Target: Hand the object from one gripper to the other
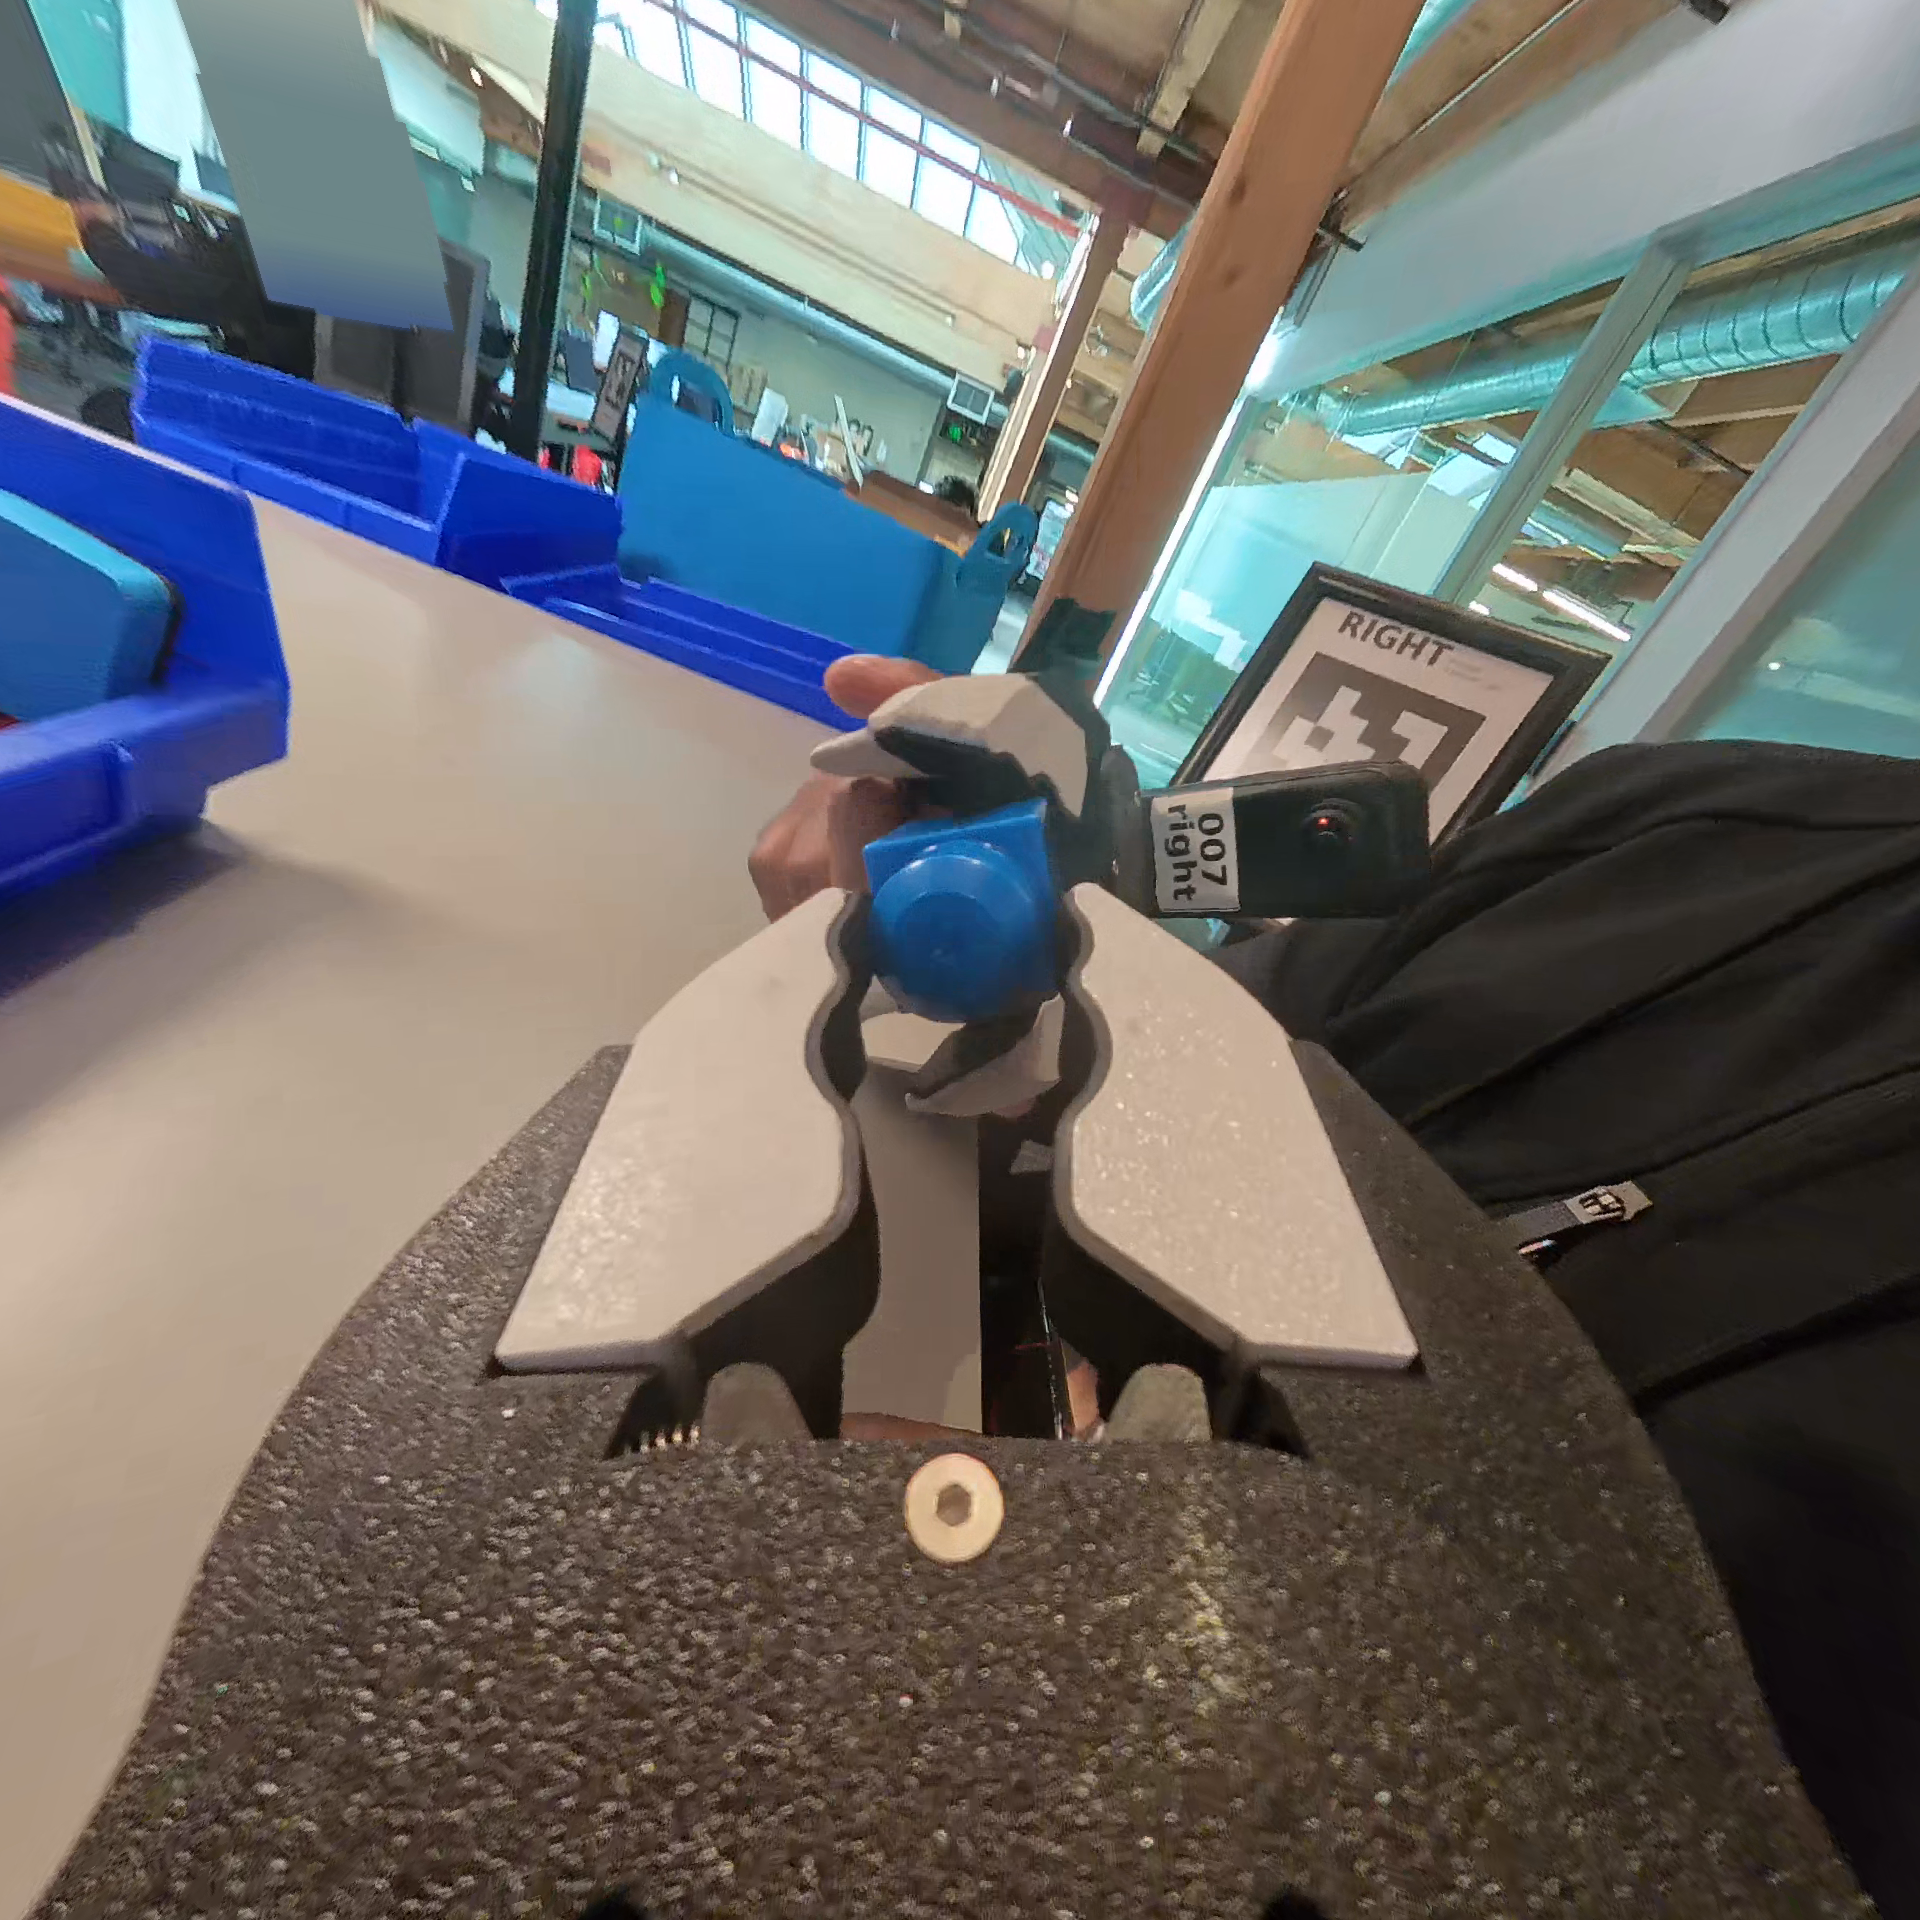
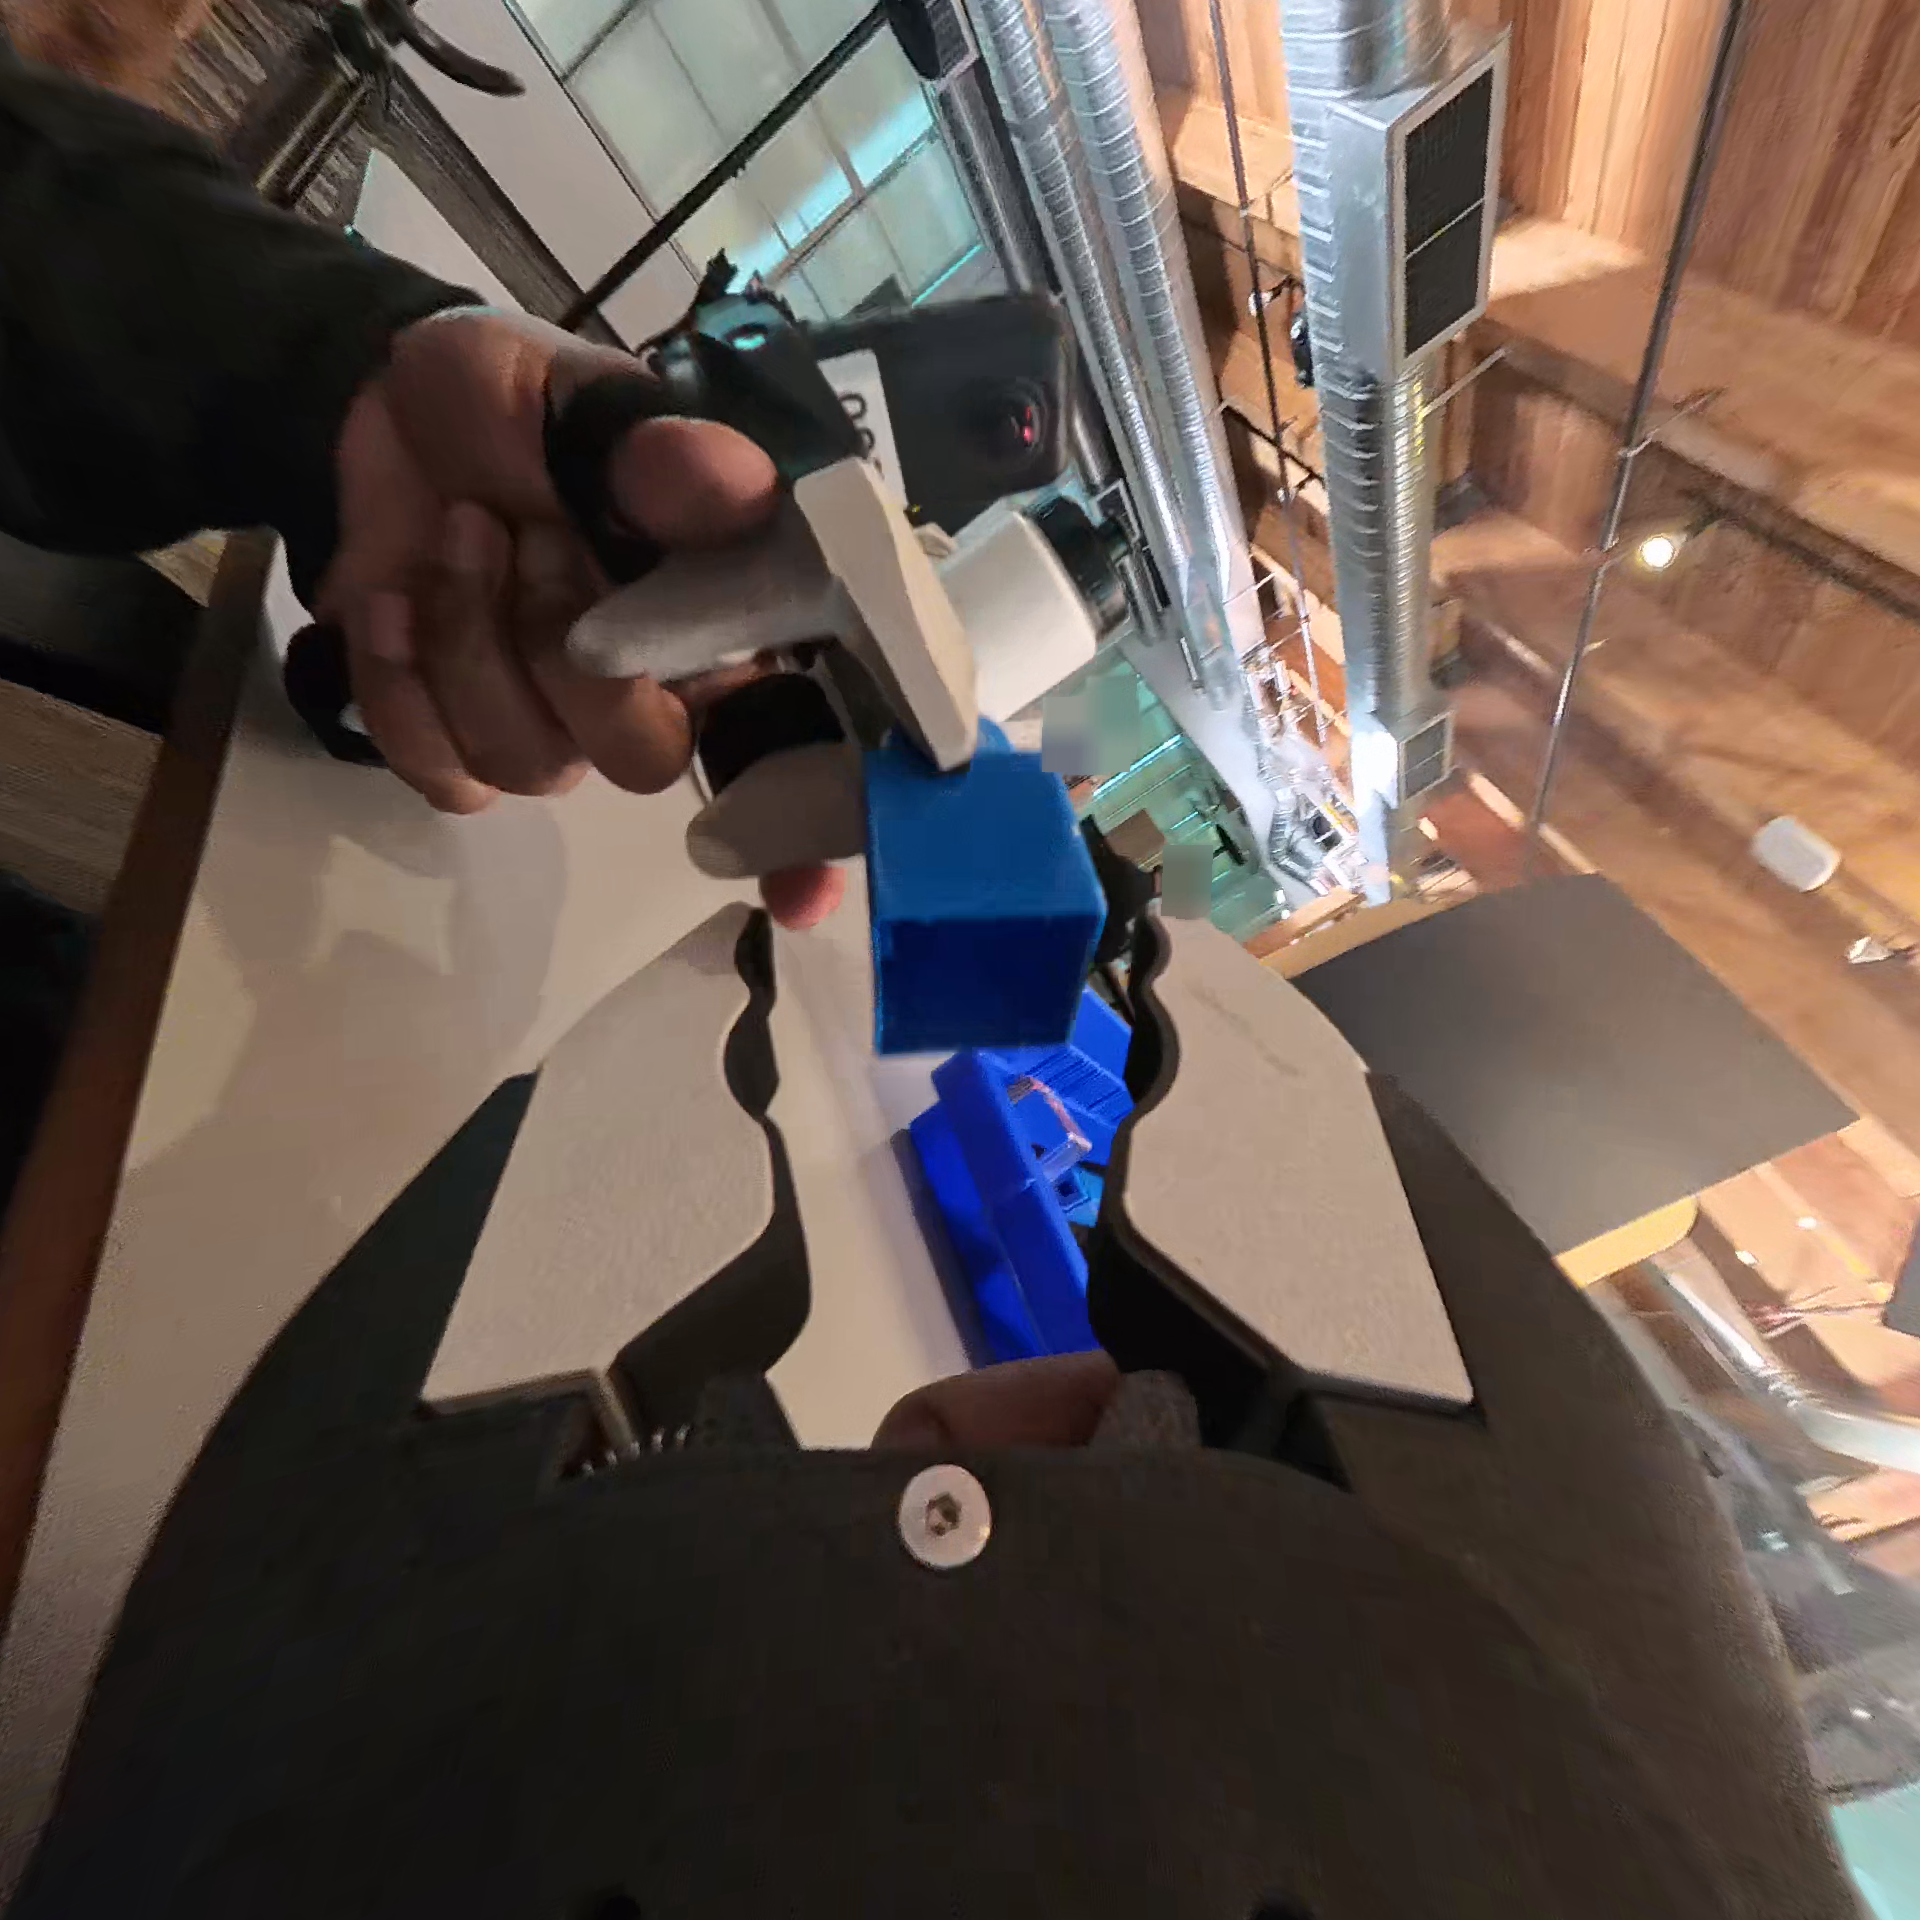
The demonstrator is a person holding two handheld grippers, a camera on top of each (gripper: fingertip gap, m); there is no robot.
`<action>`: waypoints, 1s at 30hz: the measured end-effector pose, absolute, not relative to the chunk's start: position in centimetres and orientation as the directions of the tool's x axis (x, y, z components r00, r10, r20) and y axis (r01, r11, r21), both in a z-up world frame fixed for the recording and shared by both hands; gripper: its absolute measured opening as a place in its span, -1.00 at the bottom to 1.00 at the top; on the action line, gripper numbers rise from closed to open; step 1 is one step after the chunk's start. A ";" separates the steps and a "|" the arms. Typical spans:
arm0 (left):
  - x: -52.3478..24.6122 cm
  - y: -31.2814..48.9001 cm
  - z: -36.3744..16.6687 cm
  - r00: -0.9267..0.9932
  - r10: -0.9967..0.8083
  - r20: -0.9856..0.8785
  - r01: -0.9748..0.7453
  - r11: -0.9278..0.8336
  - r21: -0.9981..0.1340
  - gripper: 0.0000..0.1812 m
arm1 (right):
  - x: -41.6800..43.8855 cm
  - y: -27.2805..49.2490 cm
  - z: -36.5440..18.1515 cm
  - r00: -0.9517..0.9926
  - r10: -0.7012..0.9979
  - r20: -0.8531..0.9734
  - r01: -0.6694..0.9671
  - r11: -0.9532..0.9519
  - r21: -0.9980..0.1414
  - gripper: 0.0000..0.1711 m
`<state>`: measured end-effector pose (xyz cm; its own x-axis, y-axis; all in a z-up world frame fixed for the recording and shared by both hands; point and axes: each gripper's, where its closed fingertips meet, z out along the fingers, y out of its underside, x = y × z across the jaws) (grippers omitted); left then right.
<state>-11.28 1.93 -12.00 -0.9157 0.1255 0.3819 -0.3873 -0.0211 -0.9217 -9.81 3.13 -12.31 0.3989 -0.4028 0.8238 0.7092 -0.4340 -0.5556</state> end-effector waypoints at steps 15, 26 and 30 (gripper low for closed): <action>-10.4 3.9 -11.3 -0.819 -0.200 -0.538 0.534 0.077 -0.842 -0.42 | -11.5 2.9 -13.1 0.983 -0.181 0.043 0.026 -0.091 -0.995 -0.52; -12.6 1.2 -14.3 -0.506 -0.096 -0.857 0.832 0.206 -0.514 -0.33 | -13.9 3.6 -14.7 0.905 0.073 -0.419 -0.404 -0.165 -0.900 -0.52; -13.5 0.0 -15.1 -0.500 -0.055 -0.864 0.844 0.194 -0.500 -0.47 | -14.5 3.9 -15.4 0.901 0.080 -0.427 -0.402 -0.217 -0.890 -0.52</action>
<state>-13.55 0.03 -15.10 -0.4998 -0.0550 -0.8644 0.8439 0.1939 -0.5003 -14.50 3.92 -15.37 0.9008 0.0802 -0.4268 -0.4021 -0.2169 -0.8895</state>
